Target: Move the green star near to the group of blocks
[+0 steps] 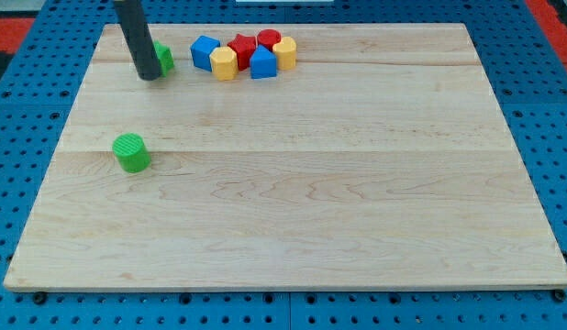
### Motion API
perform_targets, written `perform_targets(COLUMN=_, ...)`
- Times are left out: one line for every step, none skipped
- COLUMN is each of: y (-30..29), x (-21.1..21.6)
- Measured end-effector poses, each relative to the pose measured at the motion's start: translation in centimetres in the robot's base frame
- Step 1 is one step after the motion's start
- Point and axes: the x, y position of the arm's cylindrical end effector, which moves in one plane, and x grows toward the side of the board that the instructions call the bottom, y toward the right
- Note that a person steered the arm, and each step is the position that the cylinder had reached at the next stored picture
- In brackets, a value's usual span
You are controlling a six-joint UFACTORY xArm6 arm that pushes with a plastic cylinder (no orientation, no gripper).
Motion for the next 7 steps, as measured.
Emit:
perform_targets(y=-0.3, x=-1.3)
perform_targets(y=-1.4, x=-2.9)
perform_targets(y=-5.4, x=-2.5)
perform_targets(y=-2.8, x=-3.6)
perform_targets(y=1.2, x=-6.2)
perform_targets(y=-0.6, x=-7.0)
perform_targets(y=-2.3, x=-8.5)
